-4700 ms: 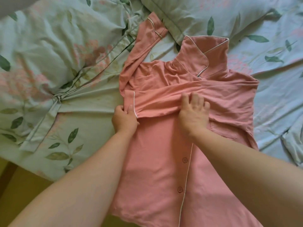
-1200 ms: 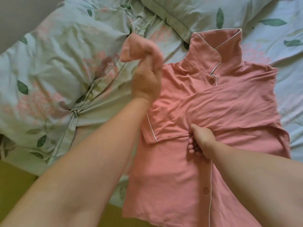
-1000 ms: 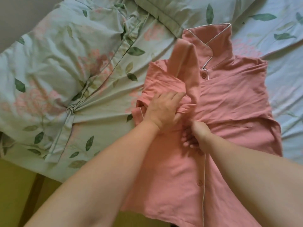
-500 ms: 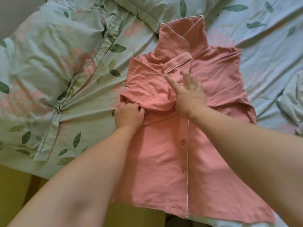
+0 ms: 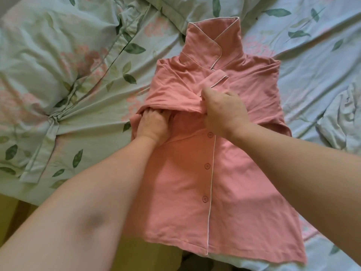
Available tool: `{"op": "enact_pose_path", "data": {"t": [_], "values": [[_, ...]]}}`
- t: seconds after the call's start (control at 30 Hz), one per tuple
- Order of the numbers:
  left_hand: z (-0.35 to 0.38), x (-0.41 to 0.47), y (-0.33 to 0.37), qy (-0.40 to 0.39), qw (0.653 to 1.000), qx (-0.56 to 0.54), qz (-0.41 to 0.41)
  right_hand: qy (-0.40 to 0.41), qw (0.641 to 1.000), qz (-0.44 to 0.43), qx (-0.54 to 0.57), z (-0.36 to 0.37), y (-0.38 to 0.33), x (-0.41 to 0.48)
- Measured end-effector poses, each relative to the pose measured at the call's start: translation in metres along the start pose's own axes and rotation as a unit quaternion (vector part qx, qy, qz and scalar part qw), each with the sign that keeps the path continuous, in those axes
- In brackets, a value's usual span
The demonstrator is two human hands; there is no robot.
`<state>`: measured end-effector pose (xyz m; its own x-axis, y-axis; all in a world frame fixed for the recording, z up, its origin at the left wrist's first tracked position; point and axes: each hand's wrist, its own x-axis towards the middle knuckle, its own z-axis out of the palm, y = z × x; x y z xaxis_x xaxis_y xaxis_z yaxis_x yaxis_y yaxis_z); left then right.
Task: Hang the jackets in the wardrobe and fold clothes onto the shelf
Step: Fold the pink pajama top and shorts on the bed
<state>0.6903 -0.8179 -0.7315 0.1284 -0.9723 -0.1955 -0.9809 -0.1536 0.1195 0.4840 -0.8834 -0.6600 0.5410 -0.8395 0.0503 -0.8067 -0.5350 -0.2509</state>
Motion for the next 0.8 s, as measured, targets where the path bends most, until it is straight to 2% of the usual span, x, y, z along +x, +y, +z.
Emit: {"op": "enact_pose_path", "data": {"t": [0.07,0.13,0.2,0.33,0.43,0.47,0.57,0.67,0.73,0.8], "values": [[0.004,0.012,0.002,-0.059,0.998,-0.003,-0.014,0.039,0.999,-0.034,-0.005,0.006,-0.001,0.001],[0.004,0.026,0.004,-0.076,0.995,0.025,-0.051,0.072,0.995,-0.062,-0.014,0.011,-0.001,0.005],[0.001,0.04,0.009,-0.082,0.991,0.101,-0.043,0.095,0.992,-0.071,-0.034,0.013,0.0,0.008],[-0.01,0.059,0.009,-0.167,0.973,0.137,-0.086,0.117,0.984,-0.067,-0.114,0.007,0.002,0.013],[0.001,0.069,-0.003,-0.182,0.971,0.136,-0.069,0.055,0.987,0.033,-0.15,0.004,0.024,0.023],[0.006,0.072,-0.008,-0.177,0.974,0.127,-0.066,0.064,0.987,0.065,-0.136,0.002,0.031,0.027],[0.005,0.079,-0.005,-0.184,0.973,0.1,-0.102,0.134,0.97,0.162,-0.122,-0.004,0.053,0.035],[-0.001,0.079,0.002,-0.169,0.973,0.128,-0.09,0.18,0.95,0.236,-0.102,-0.014,0.074,0.034],[0.005,0.079,-0.003,-0.166,0.975,0.121,-0.089,0.236,0.933,0.256,-0.091,-0.018,0.086,0.021],[0.023,0.078,-0.018,-0.182,0.973,0.091,-0.107,0.275,0.927,0.237,-0.091,-0.016,0.091,-0.002]]}}
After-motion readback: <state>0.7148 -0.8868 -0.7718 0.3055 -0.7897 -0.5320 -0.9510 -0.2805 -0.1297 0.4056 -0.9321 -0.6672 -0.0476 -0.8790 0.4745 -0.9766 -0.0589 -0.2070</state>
